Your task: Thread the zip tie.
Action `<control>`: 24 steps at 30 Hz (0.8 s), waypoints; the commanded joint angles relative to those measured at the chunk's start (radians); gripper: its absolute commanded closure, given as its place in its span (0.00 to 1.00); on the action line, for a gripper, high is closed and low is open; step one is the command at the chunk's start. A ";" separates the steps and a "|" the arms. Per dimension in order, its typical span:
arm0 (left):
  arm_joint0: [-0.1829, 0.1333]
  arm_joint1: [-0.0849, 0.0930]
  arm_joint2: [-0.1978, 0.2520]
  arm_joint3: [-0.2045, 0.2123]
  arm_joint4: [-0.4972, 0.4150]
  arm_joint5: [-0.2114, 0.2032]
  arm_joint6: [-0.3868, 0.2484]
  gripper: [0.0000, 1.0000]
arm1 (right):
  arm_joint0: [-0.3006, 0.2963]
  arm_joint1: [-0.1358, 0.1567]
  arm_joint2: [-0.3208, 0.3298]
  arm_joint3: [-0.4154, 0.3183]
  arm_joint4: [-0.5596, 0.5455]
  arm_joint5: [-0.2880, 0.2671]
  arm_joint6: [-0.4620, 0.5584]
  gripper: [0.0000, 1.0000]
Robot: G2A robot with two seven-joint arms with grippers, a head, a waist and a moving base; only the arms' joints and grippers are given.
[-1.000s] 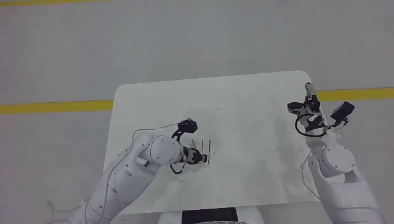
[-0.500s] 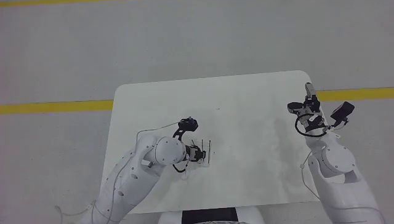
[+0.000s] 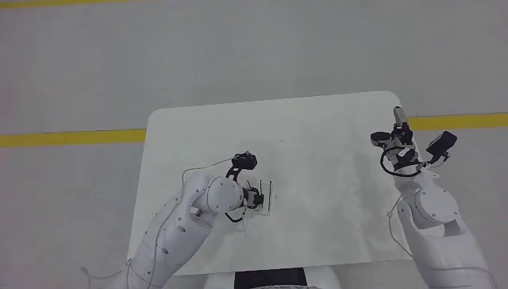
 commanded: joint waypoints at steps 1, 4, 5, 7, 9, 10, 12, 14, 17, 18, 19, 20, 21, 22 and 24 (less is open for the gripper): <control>0.004 -0.006 -0.003 0.002 0.009 0.000 -0.002 0.87 | 0.000 0.000 0.000 0.000 0.000 0.000 0.000 0.00; 0.009 -0.015 -0.007 0.011 0.019 0.000 0.000 0.89 | 0.000 0.000 0.000 0.000 0.000 0.000 0.000 0.00; 0.010 -0.017 -0.008 0.014 0.021 0.000 0.001 0.89 | 0.000 0.000 0.000 0.000 0.000 0.000 0.000 0.00; 0.013 -0.022 -0.010 0.020 0.027 0.000 0.001 0.89 | 0.000 0.000 0.000 0.000 0.000 0.000 0.000 0.00; 0.015 -0.026 -0.012 0.023 0.034 0.000 0.002 0.90 | 0.000 0.000 0.000 0.000 0.000 0.000 0.000 0.00; 0.017 -0.028 -0.013 0.024 0.038 0.000 0.002 0.91 | 0.000 0.000 0.000 0.000 0.000 0.000 0.000 0.00; 0.020 -0.033 -0.016 0.026 0.045 0.000 0.003 0.91 | 0.000 0.000 0.000 0.000 0.000 0.000 0.000 0.00; 0.023 -0.037 -0.019 0.028 0.049 0.000 0.006 0.91 | 0.000 0.000 0.000 0.000 0.000 0.000 0.000 0.00; 0.028 -0.043 -0.024 0.033 0.053 0.000 0.014 0.91 | 0.000 0.000 0.000 0.000 0.000 0.000 0.000 0.00; 0.029 -0.045 -0.025 0.034 0.055 0.000 0.016 0.90 | 0.000 0.000 0.000 0.000 0.000 0.000 0.000 0.00; 0.030 -0.047 -0.026 0.035 0.055 0.000 0.018 0.90 | 0.000 0.000 0.000 0.000 0.000 0.000 0.000 0.00; 0.031 -0.049 -0.027 0.035 0.055 0.000 0.020 0.88 | 0.000 0.000 0.000 0.000 0.000 0.000 0.000 0.00; 0.031 -0.051 -0.028 0.037 0.056 0.000 0.022 0.87 | 0.000 0.000 0.000 0.000 0.000 0.000 0.000 0.00; 0.032 -0.053 -0.028 0.039 0.056 0.000 0.024 0.86 | 0.000 0.000 0.000 0.000 0.000 0.000 0.000 0.00; 0.032 -0.057 -0.029 0.042 0.056 0.000 0.030 0.85 | 0.000 0.000 0.000 0.000 0.000 0.000 0.000 0.00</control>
